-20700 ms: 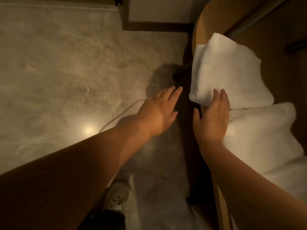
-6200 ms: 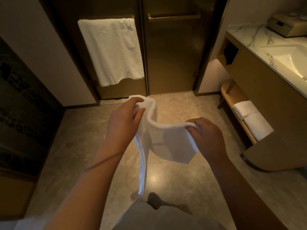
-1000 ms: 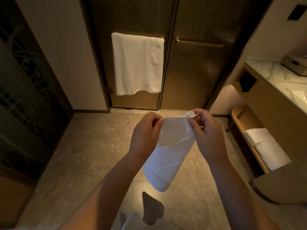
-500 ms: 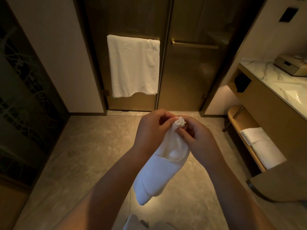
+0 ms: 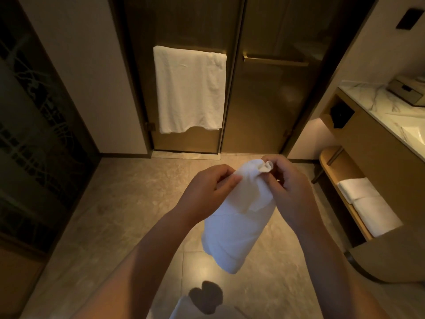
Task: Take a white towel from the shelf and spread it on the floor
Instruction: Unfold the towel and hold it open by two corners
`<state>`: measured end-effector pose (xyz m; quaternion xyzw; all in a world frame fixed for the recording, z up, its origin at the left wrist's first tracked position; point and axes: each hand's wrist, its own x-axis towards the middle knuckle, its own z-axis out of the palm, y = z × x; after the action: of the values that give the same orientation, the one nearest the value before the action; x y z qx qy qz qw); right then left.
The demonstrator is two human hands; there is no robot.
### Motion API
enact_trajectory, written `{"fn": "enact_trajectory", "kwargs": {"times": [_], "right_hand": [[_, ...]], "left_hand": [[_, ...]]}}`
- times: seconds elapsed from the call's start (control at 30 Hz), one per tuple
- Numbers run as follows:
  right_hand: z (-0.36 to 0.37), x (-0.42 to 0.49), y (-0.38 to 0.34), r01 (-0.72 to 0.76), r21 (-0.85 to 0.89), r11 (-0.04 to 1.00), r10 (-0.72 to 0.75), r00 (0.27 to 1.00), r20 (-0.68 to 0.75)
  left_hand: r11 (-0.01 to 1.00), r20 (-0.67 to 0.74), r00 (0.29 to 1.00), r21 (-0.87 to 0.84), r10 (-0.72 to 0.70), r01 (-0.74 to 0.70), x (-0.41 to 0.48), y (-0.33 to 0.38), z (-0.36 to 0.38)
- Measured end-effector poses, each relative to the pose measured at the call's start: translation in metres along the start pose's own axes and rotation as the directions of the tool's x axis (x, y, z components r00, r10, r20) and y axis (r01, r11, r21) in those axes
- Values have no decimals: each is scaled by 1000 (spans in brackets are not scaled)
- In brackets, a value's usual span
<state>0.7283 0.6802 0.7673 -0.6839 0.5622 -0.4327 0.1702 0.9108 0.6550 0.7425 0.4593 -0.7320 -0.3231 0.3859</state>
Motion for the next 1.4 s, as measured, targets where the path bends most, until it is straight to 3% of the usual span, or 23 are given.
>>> {"fn": "enact_trajectory", "kwargs": {"times": [0.27, 0.43, 0.57, 0.77, 0.9, 1.03, 1.4], "right_hand": [[-17, 2, -6, -114, 129, 985, 136, 976, -168], [-32, 3, 1, -155, 51, 987, 161, 972, -170], [-33, -3, 8, -145, -78, 986, 142, 989, -37], [-6, -14, 10, -58, -125, 990, 76, 987, 139], [10, -23, 13, -79, 0, 997, 78, 994, 81], [16, -27, 15, -49, 23, 999, 46, 991, 128], [33, -30, 17, -75, 124, 989, 81, 996, -37]], "left_hand": [[990, 53, 991, 68, -127, 123, -3, -24, 13], [995, -157, 982, -8, -100, 100, 2, -18, 12], [993, -254, 964, -107, -76, 50, 11, -3, 3], [996, -155, 988, -86, 10, -24, 16, 17, 9], [998, -107, 993, -13, 52, -53, 16, 18, 10], [997, -80, 994, 32, 72, -70, 14, 16, 8], [1000, -78, 997, -18, 23, -25, 3, 1, 7]]}}
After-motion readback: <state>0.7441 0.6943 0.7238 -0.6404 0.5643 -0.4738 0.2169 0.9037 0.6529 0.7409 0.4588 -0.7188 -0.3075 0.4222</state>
